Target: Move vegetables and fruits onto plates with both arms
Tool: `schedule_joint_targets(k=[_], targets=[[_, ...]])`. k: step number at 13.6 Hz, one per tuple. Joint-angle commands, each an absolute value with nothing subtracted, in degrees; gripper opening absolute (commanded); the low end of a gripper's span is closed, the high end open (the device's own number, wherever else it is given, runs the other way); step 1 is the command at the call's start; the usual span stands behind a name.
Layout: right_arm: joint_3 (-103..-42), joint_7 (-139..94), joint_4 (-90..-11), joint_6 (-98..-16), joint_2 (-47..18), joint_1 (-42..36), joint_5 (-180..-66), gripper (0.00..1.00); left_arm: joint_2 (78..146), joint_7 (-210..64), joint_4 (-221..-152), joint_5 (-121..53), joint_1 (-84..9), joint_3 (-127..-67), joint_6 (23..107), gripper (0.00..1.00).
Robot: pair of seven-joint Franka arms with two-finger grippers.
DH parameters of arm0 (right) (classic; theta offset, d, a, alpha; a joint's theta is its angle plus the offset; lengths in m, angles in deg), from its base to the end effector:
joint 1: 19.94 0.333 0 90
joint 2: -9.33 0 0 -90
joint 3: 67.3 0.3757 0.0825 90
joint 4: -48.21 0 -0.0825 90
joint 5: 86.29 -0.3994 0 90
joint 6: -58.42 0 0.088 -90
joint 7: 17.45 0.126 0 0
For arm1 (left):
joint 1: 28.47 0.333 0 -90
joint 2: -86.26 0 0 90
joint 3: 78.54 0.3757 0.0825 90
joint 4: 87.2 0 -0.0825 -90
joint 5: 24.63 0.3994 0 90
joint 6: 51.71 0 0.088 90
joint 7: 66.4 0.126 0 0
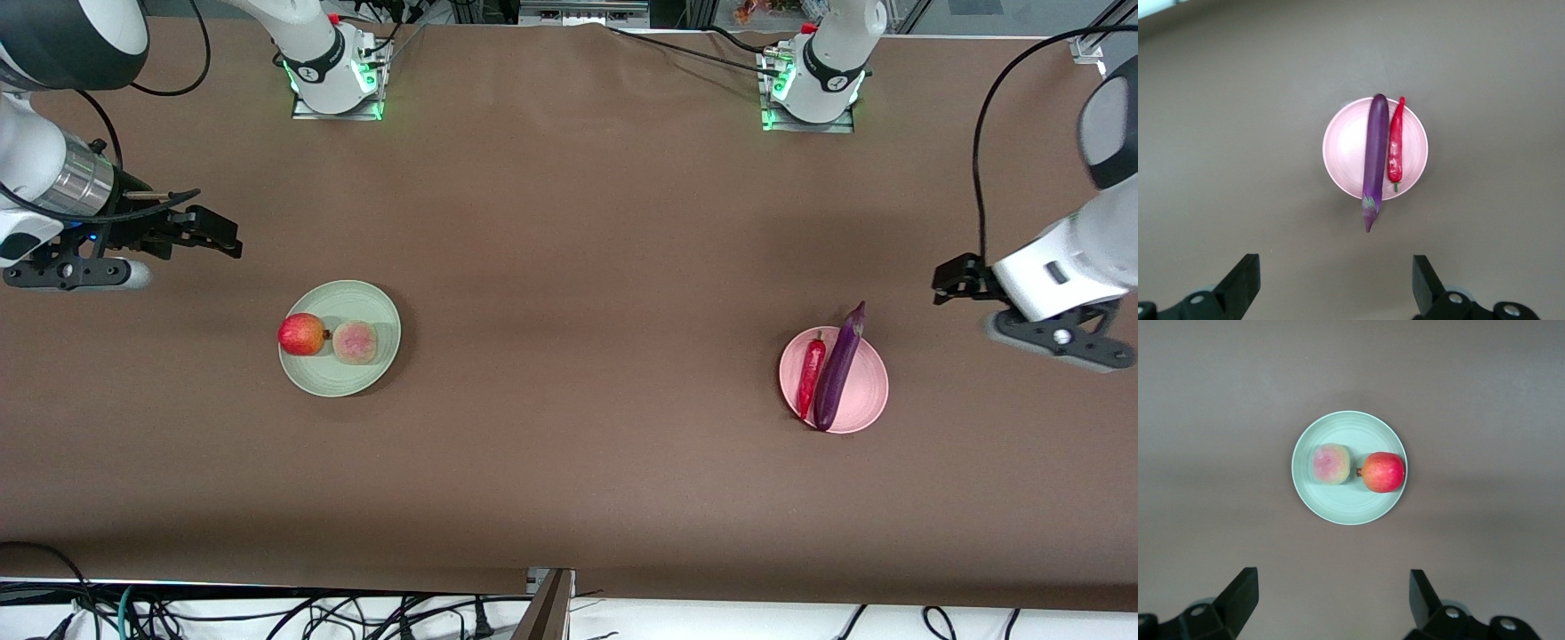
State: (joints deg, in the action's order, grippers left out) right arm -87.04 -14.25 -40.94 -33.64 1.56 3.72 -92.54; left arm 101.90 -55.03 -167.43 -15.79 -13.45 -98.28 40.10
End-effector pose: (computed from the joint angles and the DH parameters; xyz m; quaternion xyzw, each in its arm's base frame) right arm 0.6106 0.0693 0.5996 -0.9988 -0.0028 0.0402 0.0291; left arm 0.6629 -0.0042 0.5907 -0.9893 0.1398 0.0294 0.0296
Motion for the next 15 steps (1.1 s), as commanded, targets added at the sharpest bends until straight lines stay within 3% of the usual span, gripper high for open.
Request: schedule_joint_targets(k=[1, 5, 8, 15], targets=[[-77.3, -15.3, -42.0, -32.7, 3.9, -6.2, -91.0, 1.0, 94.2, -58.0, -172.4, -17.9, -20.0, -89.2, 39.1, 1.0], [-71.8, -18.3, -42.0, -32.3, 3.9, -13.6, -91.0, 1.0, 89.3, -62.9, -180.2, -19.5, -31.2, -75.5, 40.6, 1.0], [-71.6, -18.3, -41.7, -32.2, 4.4, -13.8, -90.8, 1.0, 79.2, -62.5, -192.6, -24.4, -30.9, -73.5, 47.4, 1.0], [-71.1, -18.1, -38.9, -31.8, 4.2, -13.7, -86.5, 1.0, 81.5, -62.9, -185.6, -25.0, -31.7, -75.8, 43.6, 1.0]])
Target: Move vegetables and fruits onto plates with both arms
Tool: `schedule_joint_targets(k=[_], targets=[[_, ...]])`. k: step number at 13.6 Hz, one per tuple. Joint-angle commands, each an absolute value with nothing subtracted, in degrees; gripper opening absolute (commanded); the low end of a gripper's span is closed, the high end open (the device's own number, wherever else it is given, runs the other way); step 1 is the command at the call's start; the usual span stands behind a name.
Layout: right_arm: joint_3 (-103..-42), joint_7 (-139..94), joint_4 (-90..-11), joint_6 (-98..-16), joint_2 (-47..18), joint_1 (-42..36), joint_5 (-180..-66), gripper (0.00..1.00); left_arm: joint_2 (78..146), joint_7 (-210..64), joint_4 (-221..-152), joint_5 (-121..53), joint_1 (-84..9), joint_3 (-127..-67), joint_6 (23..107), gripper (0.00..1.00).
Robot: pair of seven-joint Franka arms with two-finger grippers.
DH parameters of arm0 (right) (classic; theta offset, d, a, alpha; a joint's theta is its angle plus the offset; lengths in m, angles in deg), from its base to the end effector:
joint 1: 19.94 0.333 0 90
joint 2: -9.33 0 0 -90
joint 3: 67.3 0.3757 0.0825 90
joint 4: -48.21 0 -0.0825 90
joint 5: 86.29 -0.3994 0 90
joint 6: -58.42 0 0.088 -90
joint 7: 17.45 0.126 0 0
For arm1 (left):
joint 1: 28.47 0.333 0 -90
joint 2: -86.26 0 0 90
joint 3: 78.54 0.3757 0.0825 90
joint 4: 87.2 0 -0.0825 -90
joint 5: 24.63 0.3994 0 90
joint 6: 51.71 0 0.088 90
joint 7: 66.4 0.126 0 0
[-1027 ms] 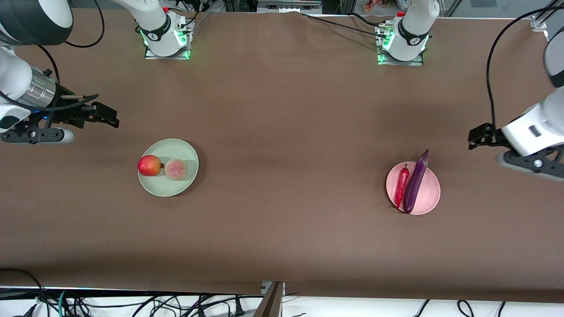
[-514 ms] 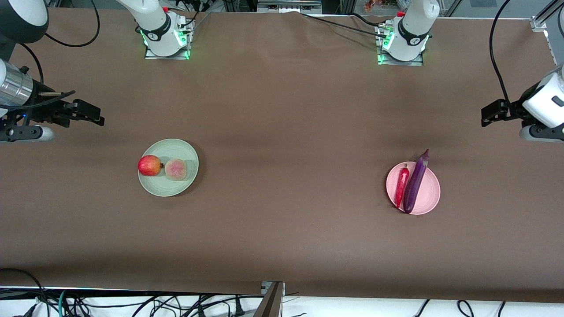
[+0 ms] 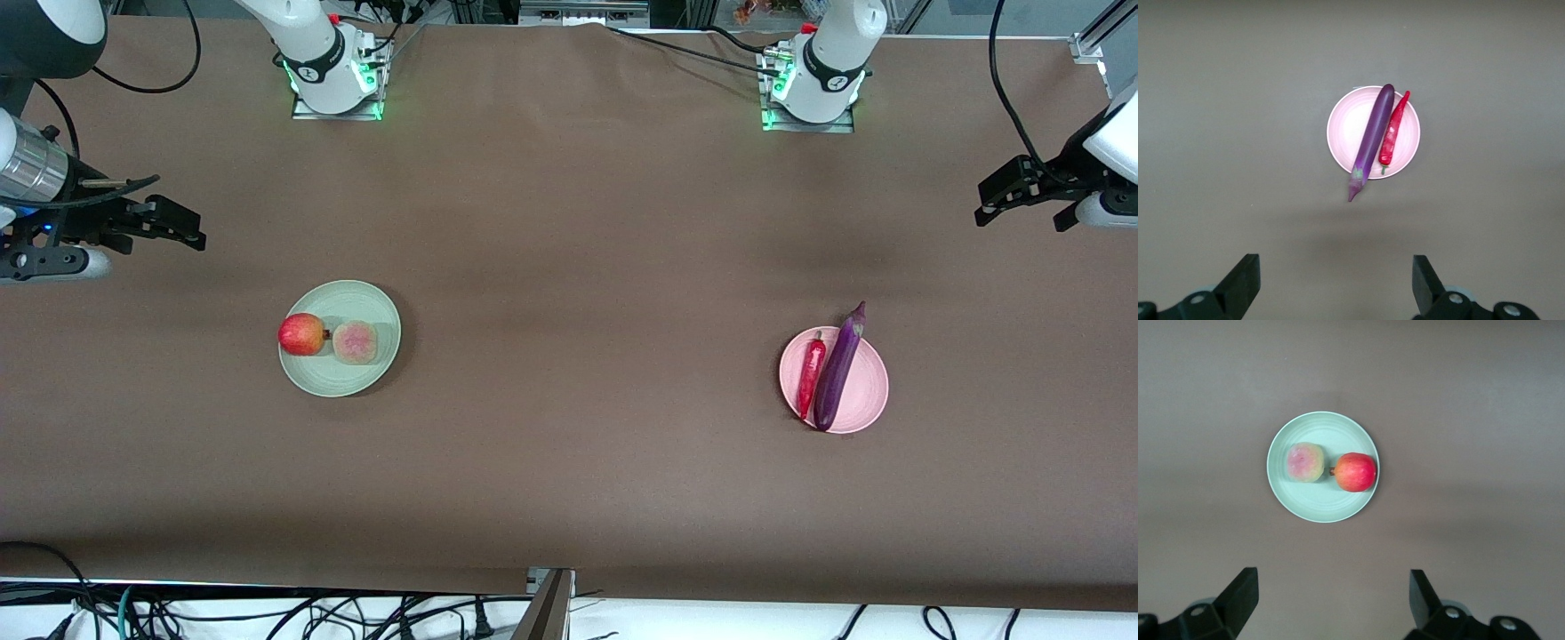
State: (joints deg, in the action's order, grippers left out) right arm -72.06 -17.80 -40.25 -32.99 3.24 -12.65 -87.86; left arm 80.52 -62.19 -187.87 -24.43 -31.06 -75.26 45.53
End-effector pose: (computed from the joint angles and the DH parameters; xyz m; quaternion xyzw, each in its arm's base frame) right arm 0.6066 0.0330 0.6180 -0.9993 -0.0245 0.0274 0.0088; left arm 0.5425 0.0085 0.6405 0.9993 -0.0310 0.0201 0.0003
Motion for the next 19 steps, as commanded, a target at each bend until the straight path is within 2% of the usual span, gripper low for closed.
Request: schedule_joint_targets(k=[1, 4, 19], targets=[[-71.2, -18.0, -38.5, -30.7, 4.0, -13.7, -86.6, 1.0, 81.9, -62.9, -184.9, -25.0, -31.7, -76.3, 43.5, 1.0], [-71.3, -18.3, -35.9, -30.4, 3.9, -14.0, -86.6, 1.0, 82.2, -62.5, -184.7, -25.0, -31.6, -76.3, 43.4, 1.0], [-72.0, -17.2, -35.6, -31.0, 3.3, -14.5, -86.9, 1.0, 82.6, -62.5, -184.6, -25.0, -31.7, -76.3, 43.2, 1.0]])
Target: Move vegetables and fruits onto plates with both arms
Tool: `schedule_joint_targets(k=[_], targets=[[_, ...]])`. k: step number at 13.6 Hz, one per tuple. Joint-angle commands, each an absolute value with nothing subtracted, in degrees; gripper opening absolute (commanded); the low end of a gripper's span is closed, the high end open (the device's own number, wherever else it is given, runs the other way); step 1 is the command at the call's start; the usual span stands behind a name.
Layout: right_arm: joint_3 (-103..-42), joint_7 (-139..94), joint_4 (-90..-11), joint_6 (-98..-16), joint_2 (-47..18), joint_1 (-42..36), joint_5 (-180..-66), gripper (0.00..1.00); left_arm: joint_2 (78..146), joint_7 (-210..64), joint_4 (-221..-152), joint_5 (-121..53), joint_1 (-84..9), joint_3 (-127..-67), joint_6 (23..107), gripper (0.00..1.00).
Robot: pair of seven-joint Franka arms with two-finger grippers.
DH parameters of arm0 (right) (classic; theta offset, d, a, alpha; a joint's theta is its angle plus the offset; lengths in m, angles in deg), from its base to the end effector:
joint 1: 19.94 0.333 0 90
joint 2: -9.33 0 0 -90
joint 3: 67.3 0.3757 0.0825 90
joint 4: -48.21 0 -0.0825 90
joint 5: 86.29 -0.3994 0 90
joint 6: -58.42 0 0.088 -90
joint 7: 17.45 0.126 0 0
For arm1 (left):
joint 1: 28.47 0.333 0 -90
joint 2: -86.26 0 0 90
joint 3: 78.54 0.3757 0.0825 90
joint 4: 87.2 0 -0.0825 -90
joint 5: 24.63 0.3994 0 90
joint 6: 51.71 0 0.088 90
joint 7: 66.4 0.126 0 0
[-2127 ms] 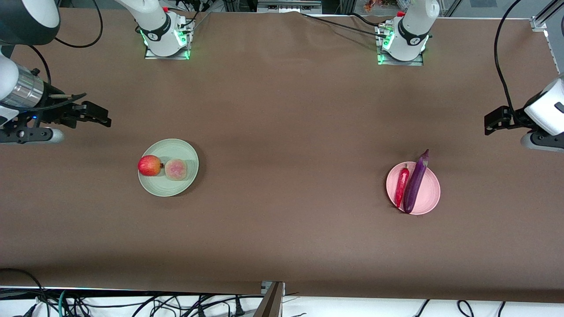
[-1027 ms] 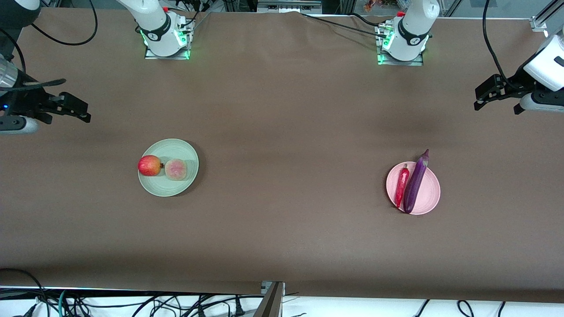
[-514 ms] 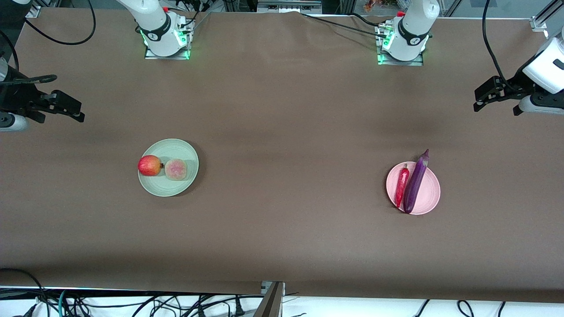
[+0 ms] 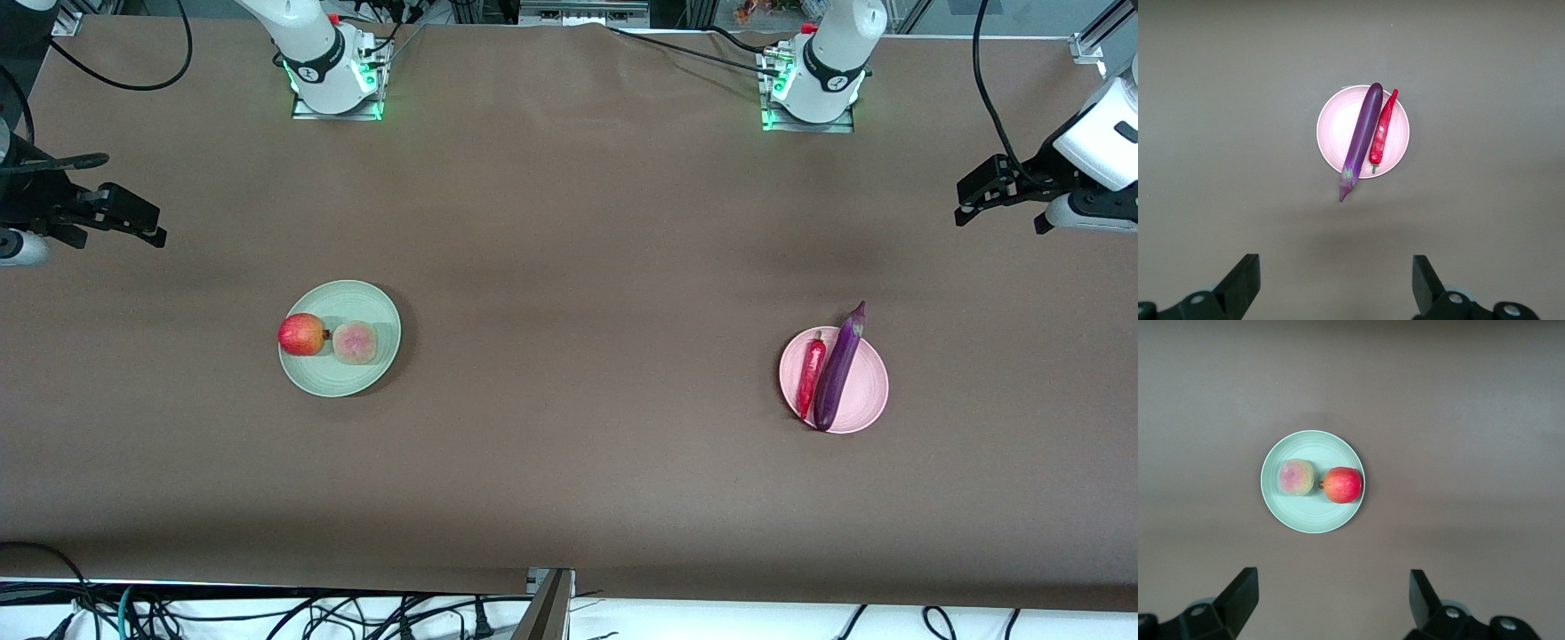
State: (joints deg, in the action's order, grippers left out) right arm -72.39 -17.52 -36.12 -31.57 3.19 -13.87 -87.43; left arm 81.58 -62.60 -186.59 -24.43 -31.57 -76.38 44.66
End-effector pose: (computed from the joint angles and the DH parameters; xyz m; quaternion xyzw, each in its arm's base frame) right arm 0.6089 0.0162 0.6505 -0.9999 -0.0094 0.0040 0.0052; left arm 0.5480 -0.0077 0.6402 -0.9990 0.0416 -0.0144 0.0006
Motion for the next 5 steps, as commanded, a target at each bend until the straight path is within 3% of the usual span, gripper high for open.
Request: schedule_joint_targets(k=[1, 5], targets=[[-72.0, -17.1, -35.6, -31.3, 3.3, -14.4, -86.9, 1.0, 82.6, -62.5, -184.7, -25.1, -31.7, -76.3, 43.2, 1.0], [-72.0, -17.1, -35.5, -31.5, 3.2, -14.8, -87.2, 1.0, 82.6, -62.6, -184.6, -25.1, -31.6, -76.3, 42.7, 1.0]])
